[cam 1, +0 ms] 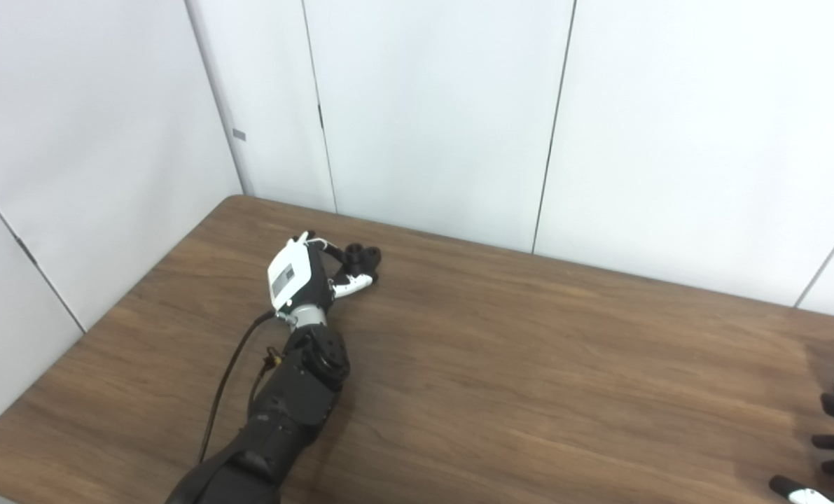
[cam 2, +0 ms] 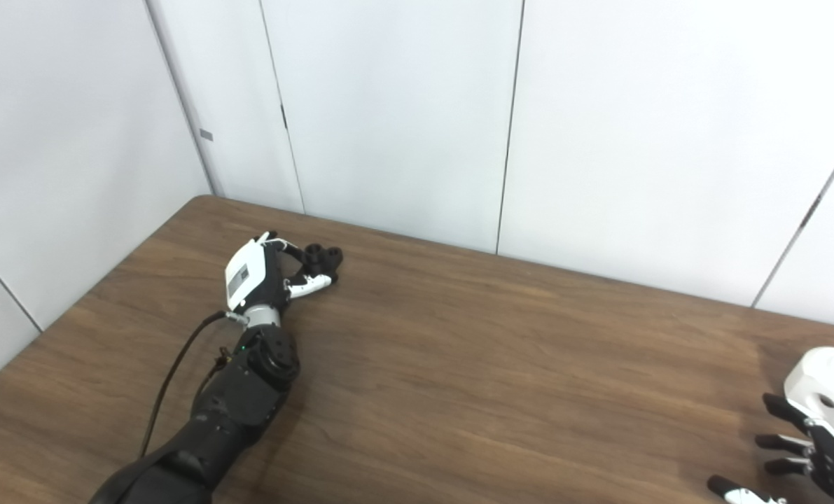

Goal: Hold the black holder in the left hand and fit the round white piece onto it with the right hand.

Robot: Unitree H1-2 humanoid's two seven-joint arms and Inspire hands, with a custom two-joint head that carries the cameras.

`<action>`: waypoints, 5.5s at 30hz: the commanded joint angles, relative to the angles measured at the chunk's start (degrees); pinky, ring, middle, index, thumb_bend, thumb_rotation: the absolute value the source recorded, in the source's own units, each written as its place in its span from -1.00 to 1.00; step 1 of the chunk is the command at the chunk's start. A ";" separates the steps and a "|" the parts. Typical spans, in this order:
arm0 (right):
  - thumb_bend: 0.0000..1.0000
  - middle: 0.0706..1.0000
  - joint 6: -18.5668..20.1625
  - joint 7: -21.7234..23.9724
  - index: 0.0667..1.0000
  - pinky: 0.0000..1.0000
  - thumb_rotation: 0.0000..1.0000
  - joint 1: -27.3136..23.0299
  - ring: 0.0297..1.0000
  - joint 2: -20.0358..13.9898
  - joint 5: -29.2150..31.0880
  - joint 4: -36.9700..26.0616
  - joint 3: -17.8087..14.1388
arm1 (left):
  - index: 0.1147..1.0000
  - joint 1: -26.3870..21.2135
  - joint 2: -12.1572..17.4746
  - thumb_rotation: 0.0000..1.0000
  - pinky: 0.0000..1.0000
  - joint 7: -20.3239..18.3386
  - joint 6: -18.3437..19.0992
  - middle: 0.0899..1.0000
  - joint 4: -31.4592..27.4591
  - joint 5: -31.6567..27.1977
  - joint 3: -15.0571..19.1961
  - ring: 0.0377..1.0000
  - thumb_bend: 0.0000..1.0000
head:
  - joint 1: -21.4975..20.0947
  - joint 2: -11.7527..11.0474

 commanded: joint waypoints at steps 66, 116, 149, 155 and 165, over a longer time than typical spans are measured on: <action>0.19 0.57 2.60 -2.49 0.55 -0.06 -0.76 -3.23 0.25 5.66 -6.82 -8.02 3.59 | -0.17 10.75 -1.79 -0.88 1.00 -46.47 -22.96 1.00 -20.22 -1.21 -30.12 1.00 0.05 | -24.48 4.55; 0.99 1.00 27.65 48.83 0.74 0.79 -0.14 -38.64 0.98 -15.73 -62.24 -2.17 9.68 | -0.17 10.38 3.19 -0.89 1.00 -44.48 -35.57 0.91 -9.03 0.00 -26.94 1.00 0.05 | -61.10 -7.94; 0.96 1.00 27.53 55.73 0.70 0.97 -0.22 -39.13 1.00 -16.25 -60.53 5.22 10.52 | -0.17 11.28 3.03 -0.90 0.98 -44.09 -35.04 0.92 -9.90 0.42 -26.41 1.00 0.05 | -58.98 -7.94; 0.93 1.00 26.02 47.33 0.69 1.00 -0.22 -38.67 1.00 -16.91 -57.69 9.15 12.77 | -0.17 11.62 2.99 -0.89 1.00 -44.26 -34.69 0.92 -10.38 0.37 -26.40 1.00 0.05 | -58.24 -8.06; 1.00 1.00 26.36 42.57 0.65 1.00 -0.18 -40.65 1.00 -16.72 -54.45 14.79 16.70 | -0.17 12.34 3.05 -0.89 1.00 -44.49 -34.51 0.93 -11.36 0.32 -26.20 1.00 0.05 | -57.10 -7.71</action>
